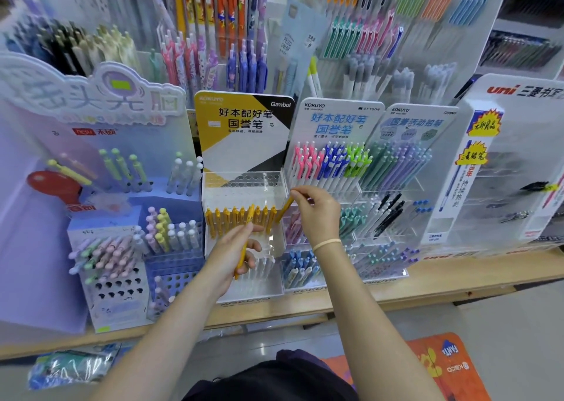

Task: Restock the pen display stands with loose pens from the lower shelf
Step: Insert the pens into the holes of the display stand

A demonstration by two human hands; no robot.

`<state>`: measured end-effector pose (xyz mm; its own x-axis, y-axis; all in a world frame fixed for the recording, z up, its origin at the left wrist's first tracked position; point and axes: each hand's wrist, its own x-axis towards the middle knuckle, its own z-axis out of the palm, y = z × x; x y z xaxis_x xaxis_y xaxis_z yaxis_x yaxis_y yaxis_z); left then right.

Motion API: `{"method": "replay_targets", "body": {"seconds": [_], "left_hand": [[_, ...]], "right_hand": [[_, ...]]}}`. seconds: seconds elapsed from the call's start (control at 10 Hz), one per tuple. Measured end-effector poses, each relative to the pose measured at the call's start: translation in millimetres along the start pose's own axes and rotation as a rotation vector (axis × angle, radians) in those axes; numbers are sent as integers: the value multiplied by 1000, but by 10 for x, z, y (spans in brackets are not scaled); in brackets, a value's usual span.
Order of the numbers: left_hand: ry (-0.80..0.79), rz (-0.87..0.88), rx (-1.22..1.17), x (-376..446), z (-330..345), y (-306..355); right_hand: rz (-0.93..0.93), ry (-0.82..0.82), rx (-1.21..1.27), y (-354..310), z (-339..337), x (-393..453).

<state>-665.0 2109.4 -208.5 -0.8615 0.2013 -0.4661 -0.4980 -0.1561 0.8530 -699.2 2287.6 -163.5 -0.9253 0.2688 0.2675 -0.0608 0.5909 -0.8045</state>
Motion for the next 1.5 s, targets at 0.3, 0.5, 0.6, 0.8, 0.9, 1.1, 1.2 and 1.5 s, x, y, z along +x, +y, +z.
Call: {"method": "replay_targets", "body": {"seconds": [0.3,0.5,0.6,0.8,0.9,1.1,1.2,1.5], "left_hand": [[3,4,-30,52,12,0],[-2,8,-33,61,48,3],[-3,6,-39,63,63,-5],[0,5,-36,45,81,-11],[0,6,-36,34,78,-14],[1,-10,-46,-5,57,-21],[-19,-20,-69,-30,27,-13],[-169,46,-115,-147,-44,122]], "right_hand": [[-53,-11,3,41,1,65],[-85,0,-7,79,-24,52],[-95,7,-14,102,-22,46],[-80,-109,-60,142,61,-1],[-55,-165,-106,184,129,-7],[-73,-196,-219,202,194,8],[-62,-205,-208,190,168,17],[93,-383,266,-346,35,-175]]}}
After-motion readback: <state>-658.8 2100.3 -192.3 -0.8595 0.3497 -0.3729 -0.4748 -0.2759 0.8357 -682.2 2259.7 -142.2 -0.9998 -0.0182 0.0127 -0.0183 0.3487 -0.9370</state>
